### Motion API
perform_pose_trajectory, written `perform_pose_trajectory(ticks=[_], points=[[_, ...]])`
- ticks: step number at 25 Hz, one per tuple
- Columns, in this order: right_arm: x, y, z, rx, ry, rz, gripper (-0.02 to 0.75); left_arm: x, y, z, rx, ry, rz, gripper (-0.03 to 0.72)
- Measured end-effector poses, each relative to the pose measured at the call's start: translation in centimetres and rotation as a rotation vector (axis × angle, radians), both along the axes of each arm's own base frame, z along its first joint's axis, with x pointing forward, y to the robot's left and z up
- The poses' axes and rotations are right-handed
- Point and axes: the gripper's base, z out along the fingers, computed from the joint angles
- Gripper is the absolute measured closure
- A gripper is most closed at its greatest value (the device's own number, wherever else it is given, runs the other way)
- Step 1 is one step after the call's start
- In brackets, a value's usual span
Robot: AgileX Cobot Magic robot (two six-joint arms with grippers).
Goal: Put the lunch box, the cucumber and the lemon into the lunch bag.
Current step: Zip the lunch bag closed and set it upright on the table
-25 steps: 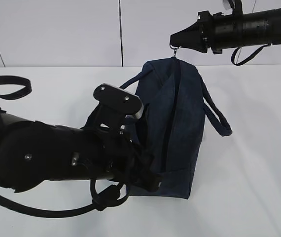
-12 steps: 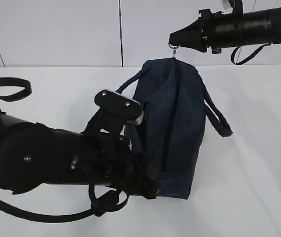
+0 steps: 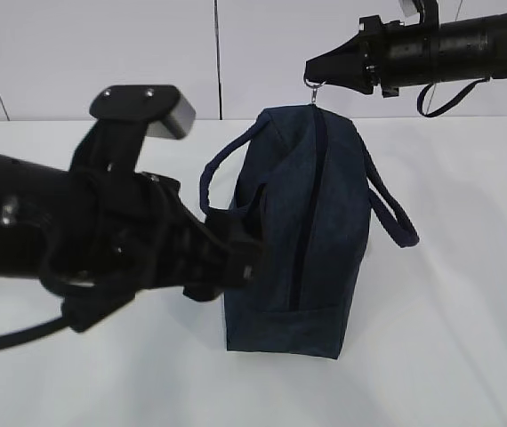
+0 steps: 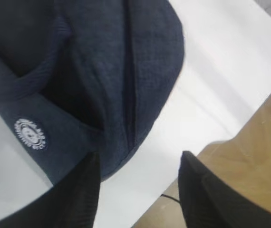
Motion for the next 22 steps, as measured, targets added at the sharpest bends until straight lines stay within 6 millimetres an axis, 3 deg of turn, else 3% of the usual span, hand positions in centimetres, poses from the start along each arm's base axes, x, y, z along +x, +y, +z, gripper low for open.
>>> perform_pose_trajectory(ticks=[4, 10, 15, 22], points=[[0.0, 0.0, 0.0, 0.001, 0.0, 0.001, 0.731, 2.3, 0.8, 2.5, -0.068, 0.07, 0.076, 0.304], [-0.1, 0.1, 0.1, 0.005, 0.0, 0.013, 0.731, 7.5, 0.7, 6.1, -0.175, 0.17, 0.151, 0.305], [-0.1, 0.1, 0.1, 0.007, 0.0, 0.019, 0.731, 11.4, -0.4, 5.2, -0.234, 0.349, 0.17, 0.308], [-0.2, 0.1, 0.1, 0.008, 0.0, 0.021, 0.731, 14.9, -2.7, 3.1, -0.265, 0.463, 0.183, 0.313]])
